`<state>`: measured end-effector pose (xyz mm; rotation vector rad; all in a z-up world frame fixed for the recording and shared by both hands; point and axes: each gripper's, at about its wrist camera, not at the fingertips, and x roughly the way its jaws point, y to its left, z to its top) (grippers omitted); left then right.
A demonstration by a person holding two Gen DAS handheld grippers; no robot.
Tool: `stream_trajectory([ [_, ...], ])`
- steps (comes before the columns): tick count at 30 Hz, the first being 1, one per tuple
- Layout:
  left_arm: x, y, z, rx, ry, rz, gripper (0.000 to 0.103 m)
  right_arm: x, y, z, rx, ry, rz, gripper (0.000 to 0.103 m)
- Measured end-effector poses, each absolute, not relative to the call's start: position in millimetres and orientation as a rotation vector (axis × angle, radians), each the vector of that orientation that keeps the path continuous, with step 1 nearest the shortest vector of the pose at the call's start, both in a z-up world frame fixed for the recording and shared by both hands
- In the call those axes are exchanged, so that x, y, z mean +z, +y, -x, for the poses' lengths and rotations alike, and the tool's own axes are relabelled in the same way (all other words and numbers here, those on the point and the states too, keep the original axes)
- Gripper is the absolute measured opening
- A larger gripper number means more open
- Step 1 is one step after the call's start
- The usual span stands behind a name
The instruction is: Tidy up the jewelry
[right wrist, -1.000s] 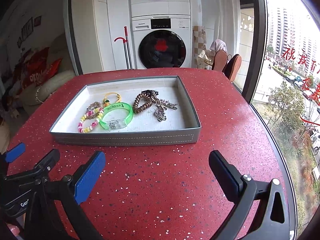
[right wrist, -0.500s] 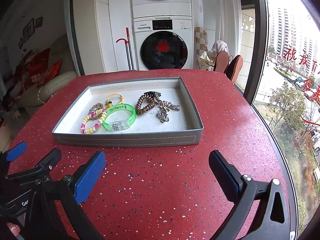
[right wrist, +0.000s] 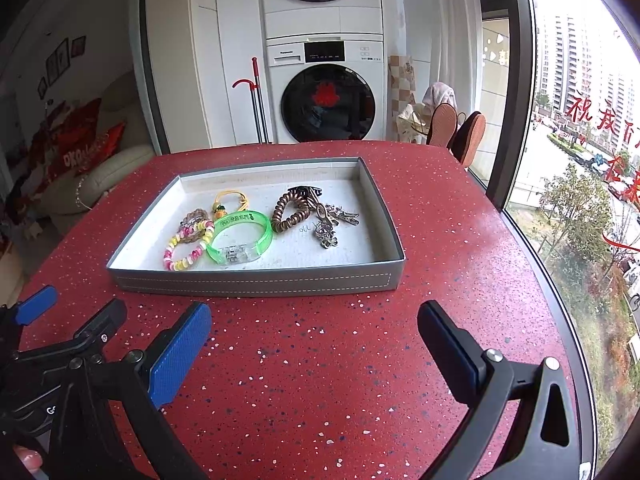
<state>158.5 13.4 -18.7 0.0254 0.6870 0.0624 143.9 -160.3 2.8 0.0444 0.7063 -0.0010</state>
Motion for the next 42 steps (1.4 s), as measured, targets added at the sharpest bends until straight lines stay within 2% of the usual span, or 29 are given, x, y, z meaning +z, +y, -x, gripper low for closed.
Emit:
stream_trajectory([
  [42, -20.9, 14.8, -158.7, 0.036, 0.698, -0.014, 0.103, 4.6, -162.4, -141.9, -0.006, 0.703, -0.041, 0.103],
])
